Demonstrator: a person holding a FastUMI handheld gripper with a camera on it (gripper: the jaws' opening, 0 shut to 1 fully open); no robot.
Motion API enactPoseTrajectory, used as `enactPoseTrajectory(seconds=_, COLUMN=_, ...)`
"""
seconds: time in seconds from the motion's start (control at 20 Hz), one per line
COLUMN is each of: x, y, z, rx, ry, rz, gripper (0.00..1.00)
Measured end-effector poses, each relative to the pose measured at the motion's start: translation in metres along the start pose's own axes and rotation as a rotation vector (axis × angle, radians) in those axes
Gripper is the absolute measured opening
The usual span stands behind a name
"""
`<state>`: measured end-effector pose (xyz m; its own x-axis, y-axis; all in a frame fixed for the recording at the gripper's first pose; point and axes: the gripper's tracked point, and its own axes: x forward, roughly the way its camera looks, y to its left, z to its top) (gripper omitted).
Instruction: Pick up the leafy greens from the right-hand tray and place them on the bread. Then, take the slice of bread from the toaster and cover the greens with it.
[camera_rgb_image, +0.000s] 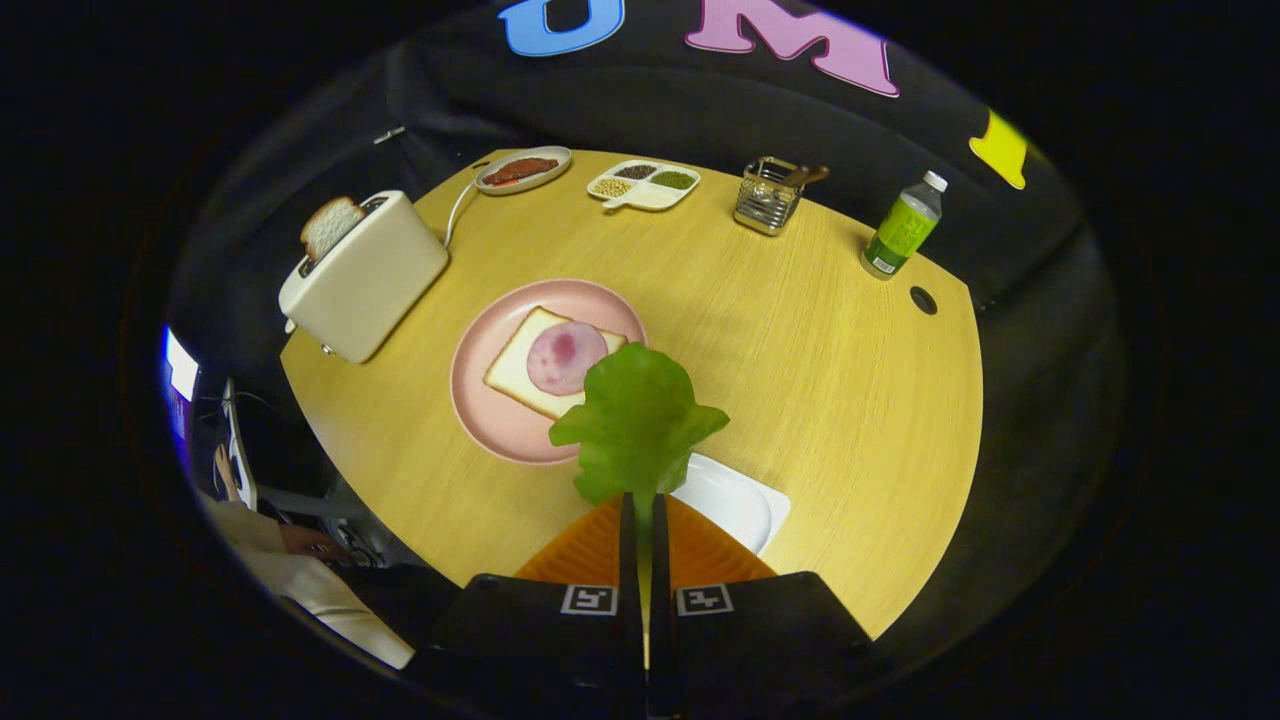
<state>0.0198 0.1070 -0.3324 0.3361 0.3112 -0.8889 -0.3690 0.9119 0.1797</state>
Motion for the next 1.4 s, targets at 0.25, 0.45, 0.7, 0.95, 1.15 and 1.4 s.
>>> enactPoseTrajectory(seconds=0.25, x=0.009, y=0.041, z=0.039, rx=-0.008, ry=-0.024, rz=0.023, gripper=0.07)
enactPoseTrajectory(seconds=0.45, x=0.026, y=0.068, z=0.061, rx=-0.006, ry=-0.022, rz=0.041, gripper=0.09)
enactPoseTrajectory(seconds=0.7, x=0.045, y=0.077, z=0.073, rx=0.013, ry=-0.01, rz=0.038, gripper=0.09)
enactPoseTrajectory(seconds=0.95, x=0.058, y=0.073, z=0.082, rx=0.05, ry=-0.015, rz=0.022, gripper=0.1)
enactPoseTrajectory(seconds=1.15, x=0.063, y=0.066, z=0.086, rx=0.056, ry=-0.04, rz=-0.012, gripper=0.87)
enactPoseTrajectory(seconds=1.4, x=0.058, y=0.066, z=0.088, rx=0.062, ry=-0.072, rz=-0.036, gripper=0.86)
